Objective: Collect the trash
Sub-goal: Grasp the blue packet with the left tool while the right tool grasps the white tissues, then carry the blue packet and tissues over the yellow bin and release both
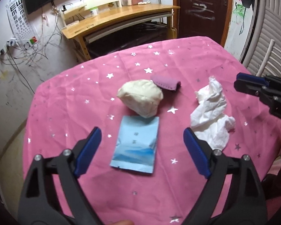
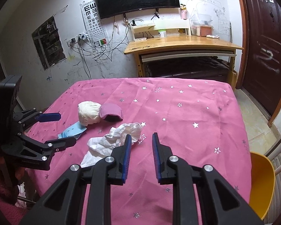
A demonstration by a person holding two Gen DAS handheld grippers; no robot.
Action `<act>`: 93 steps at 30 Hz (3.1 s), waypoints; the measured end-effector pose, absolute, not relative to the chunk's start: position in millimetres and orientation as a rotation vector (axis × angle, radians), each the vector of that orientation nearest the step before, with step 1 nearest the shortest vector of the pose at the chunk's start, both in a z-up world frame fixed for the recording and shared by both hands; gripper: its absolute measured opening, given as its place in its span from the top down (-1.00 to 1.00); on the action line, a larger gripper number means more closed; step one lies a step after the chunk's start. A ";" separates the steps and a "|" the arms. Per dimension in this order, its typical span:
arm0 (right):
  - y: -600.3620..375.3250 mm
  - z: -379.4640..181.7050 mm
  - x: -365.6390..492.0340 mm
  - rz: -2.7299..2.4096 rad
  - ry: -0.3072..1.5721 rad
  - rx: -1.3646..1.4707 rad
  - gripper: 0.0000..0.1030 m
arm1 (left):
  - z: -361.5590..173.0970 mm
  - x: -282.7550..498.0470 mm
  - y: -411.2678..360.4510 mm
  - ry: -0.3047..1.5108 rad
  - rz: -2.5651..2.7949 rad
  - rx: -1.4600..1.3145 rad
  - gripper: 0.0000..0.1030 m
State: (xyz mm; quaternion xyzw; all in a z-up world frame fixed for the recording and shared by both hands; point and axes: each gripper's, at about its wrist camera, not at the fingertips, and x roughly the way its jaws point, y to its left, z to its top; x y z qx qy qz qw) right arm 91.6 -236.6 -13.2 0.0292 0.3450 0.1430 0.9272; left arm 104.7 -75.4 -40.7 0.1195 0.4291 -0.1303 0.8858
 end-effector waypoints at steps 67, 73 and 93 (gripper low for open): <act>-379.7 -34.9 48.0 -0.165 0.688 0.072 0.62 | -3.5 113.5 -288.2 0.815 -0.683 0.306 0.10; -421.8 -47.3 40.2 -0.265 0.692 0.107 0.62 | -8.0 118.8 -333.0 0.827 -0.723 0.335 0.10; -464.1 -83.1 52.5 -0.307 0.800 0.172 -0.03 | -30.5 131.6 -398.1 0.887 -0.734 0.380 0.10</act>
